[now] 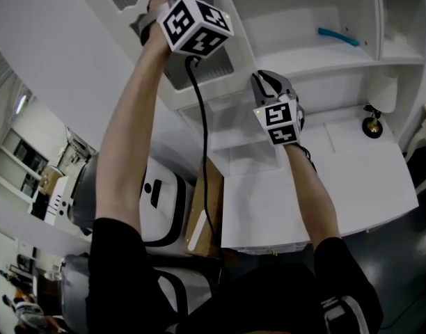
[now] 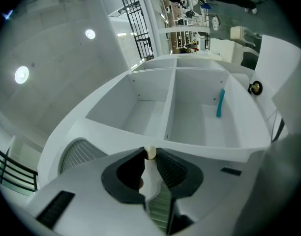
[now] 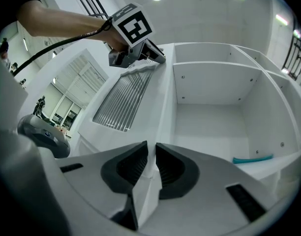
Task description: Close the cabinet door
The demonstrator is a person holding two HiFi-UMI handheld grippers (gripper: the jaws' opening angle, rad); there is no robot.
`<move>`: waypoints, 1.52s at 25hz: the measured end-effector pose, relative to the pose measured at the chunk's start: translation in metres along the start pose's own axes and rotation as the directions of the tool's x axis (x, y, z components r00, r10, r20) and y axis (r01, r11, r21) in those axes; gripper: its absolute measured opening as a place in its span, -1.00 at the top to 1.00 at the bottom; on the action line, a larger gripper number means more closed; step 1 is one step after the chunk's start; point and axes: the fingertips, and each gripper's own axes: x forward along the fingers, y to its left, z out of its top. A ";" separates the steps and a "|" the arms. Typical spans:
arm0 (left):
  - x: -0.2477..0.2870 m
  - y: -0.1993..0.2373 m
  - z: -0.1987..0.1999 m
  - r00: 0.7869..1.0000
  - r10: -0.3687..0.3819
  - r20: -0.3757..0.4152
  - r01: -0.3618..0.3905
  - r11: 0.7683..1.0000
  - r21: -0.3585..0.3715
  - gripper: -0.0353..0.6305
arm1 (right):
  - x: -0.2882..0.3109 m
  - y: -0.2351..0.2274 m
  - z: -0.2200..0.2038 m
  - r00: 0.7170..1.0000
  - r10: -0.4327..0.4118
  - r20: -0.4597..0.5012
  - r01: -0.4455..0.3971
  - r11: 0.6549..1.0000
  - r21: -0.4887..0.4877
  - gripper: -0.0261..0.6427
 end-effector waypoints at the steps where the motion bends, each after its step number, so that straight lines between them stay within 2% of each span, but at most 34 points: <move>1: 0.000 0.000 0.000 1.000 0.006 0.001 -0.006 1.000 -0.007 0.64 | 0.000 0.000 0.000 1.000 -0.002 0.000 0.002 1.000 0.001 0.72; 4: -0.001 0.000 -0.002 1.000 0.016 -0.016 -0.017 1.000 -0.016 0.64 | 0.000 0.001 0.000 1.000 -0.005 -0.006 0.005 1.000 -0.021 0.72; 8: -0.005 -0.005 -0.013 0.998 -0.022 -0.056 0.017 0.997 -0.078 0.65 | 0.001 0.004 -0.001 0.999 -0.030 -0.027 0.026 0.988 -0.149 0.72; 10: -0.012 -0.015 -0.024 0.997 -0.029 -0.077 0.021 0.995 -0.099 0.81 | 0.001 0.004 -0.001 0.999 -0.032 -0.044 0.024 0.988 -0.152 0.72; 13: -0.039 -0.049 -0.042 0.996 -0.012 -0.093 0.002 0.995 -0.101 0.82 | 0.001 0.005 -0.002 0.997 -0.016 -0.074 0.004 0.987 -0.164 0.72; 16: -0.078 -0.092 -0.052 0.995 -0.068 -0.074 0.051 0.977 -0.208 0.82 | -0.001 0.006 -0.004 0.996 -0.007 -0.088 -0.009 0.984 -0.181 0.72; 18: -0.104 -0.110 -0.056 0.992 -0.108 -0.066 0.081 0.943 -0.323 0.82 | -0.002 0.007 -0.007 0.996 0.001 -0.094 -0.018 0.983 -0.182 0.72; 22: -0.157 -0.120 -0.057 0.989 -0.147 -0.014 0.113 0.815 -0.569 0.84 | -0.002 0.006 -0.011 0.992 0.008 -0.125 -0.030 0.983 -0.181 0.73; 25: -0.191 -0.121 -0.062 0.991 -0.130 -0.007 0.089 0.712 -0.696 0.86 | -0.002 0.005 -0.015 0.986 0.016 -0.168 -0.046 0.983 -0.179 0.74; 27: -0.210 -0.127 -0.065 0.993 -0.116 -0.011 0.070 0.670 -0.739 0.86 | -0.007 0.010 -0.027 0.972 0.034 -0.234 -0.081 0.978 -0.193 0.77; 30: -0.234 -0.147 -0.069 0.992 -0.119 -0.030 0.053 0.635 -0.770 0.86 | -0.023 0.023 -0.061 0.954 0.061 -0.292 -0.132 0.964 -0.230 0.79; 33: -0.253 -0.168 -0.071 0.990 -0.133 -0.043 0.044 0.594 -0.803 0.86 | -0.051 0.033 -0.090 0.945 0.083 -0.315 -0.150 0.969 -0.194 0.80; 34: -0.259 -0.177 -0.070 0.989 -0.143 -0.045 0.049 0.589 -0.806 0.86 | -0.061 0.036 -0.097 0.944 0.096 -0.317 -0.157 0.973 -0.171 0.80; 37: -0.273 -0.206 -0.063 0.982 -0.182 -0.041 0.082 0.615 -0.784 0.86 | -0.096 0.049 -0.106 0.943 0.144 -0.302 -0.179 0.979 -0.093 0.80; 38: -0.278 -0.214 -0.061 0.981 -0.190 -0.038 0.088 0.614 -0.784 0.86 | -0.109 0.051 -0.106 0.944 0.152 -0.293 -0.180 0.981 -0.072 0.80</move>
